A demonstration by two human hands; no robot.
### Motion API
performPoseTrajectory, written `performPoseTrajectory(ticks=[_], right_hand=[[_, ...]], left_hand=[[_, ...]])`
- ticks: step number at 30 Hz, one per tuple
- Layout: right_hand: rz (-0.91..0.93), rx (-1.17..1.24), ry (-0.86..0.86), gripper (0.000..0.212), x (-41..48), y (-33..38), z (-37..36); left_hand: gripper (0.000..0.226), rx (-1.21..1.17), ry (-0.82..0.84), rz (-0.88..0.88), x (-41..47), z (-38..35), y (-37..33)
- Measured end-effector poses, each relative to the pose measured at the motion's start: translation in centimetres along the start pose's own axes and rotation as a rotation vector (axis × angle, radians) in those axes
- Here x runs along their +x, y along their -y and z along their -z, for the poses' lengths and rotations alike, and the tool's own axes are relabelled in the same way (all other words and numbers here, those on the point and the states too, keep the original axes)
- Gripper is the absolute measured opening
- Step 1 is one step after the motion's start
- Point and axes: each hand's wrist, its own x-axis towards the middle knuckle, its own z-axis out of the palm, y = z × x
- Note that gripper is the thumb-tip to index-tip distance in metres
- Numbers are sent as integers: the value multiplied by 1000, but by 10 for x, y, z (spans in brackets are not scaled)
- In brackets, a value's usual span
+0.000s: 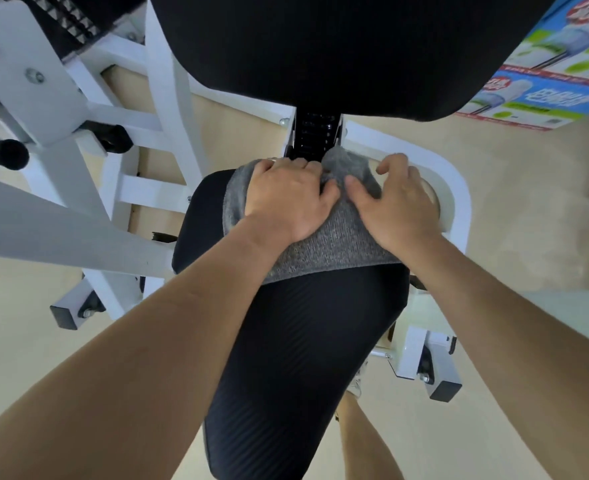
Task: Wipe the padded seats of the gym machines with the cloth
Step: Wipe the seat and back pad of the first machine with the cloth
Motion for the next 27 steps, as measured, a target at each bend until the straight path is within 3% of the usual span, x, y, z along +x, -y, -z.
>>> performPoseTrajectory(ticks=[2, 5, 8, 11, 16, 19, 24, 27], right_hand=[[174, -52, -73, 35, -11, -8, -1], [325, -226, -49, 33, -4, 3, -8], [129, -173, 172, 41, 19, 14, -8], [-90, -74, 414, 61, 40, 17, -1], [-133, -92, 633, 56, 54, 28, 2], [-109, -92, 540, 50, 53, 26, -5], [147, -258, 65, 46, -5, 3, -13], [193, -300, -7, 57, -48, -7, -16]], left_hand=[[47, -8, 46, -17, 11, 2, -6], [46, -40, 65, -32, 19, 2, -4], [43, -53, 20, -80, 13, -1, 0], [40, -68, -127, -94, -13, -9, 4], [46, -29, -153, -95, -24, -15, 9], [46, 12, -67, -27, 4, -7, 3], [50, -22, -53, -54, -21, -10, -3], [59, -26, 10, -99, -54, -15, -15]])
